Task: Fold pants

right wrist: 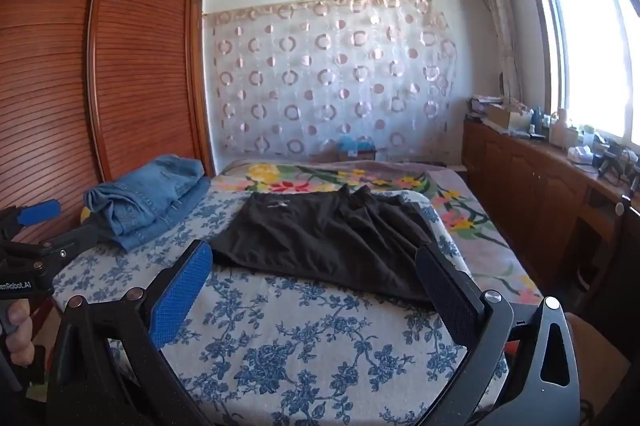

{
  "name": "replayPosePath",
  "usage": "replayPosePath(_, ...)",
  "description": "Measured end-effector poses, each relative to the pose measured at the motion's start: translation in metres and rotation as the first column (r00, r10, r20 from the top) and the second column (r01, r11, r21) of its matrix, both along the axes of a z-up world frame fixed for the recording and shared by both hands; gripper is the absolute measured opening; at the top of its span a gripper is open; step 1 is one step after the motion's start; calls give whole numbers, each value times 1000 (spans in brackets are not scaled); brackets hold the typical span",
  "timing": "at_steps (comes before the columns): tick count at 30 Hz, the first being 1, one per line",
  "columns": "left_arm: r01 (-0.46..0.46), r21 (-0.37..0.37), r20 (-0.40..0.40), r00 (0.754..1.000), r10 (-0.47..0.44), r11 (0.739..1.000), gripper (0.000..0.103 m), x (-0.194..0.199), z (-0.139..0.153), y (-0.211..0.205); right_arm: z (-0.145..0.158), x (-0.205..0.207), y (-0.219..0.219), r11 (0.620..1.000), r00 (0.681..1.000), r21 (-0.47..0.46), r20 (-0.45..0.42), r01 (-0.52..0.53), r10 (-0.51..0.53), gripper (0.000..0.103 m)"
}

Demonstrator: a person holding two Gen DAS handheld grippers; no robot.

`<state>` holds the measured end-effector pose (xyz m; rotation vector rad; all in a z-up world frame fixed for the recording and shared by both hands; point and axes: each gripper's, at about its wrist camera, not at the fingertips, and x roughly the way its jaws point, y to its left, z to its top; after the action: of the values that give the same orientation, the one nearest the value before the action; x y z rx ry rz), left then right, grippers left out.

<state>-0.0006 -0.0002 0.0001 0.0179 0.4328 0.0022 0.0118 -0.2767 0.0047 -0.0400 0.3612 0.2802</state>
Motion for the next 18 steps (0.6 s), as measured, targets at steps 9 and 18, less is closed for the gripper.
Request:
replayPosePath(9, 0, 5, -15, 1000, 0, 1000, 103, -3, -1, 0, -5, -2, 2, 1000, 1000, 7, 3, 3, -3, 103)
replayPosePath(18, -5, 7, -18, 1000, 5, 1000, 103, -1, -6, -1, -7, -4, -1, 1000, 1000, 8, -1, 4, -4, 103)
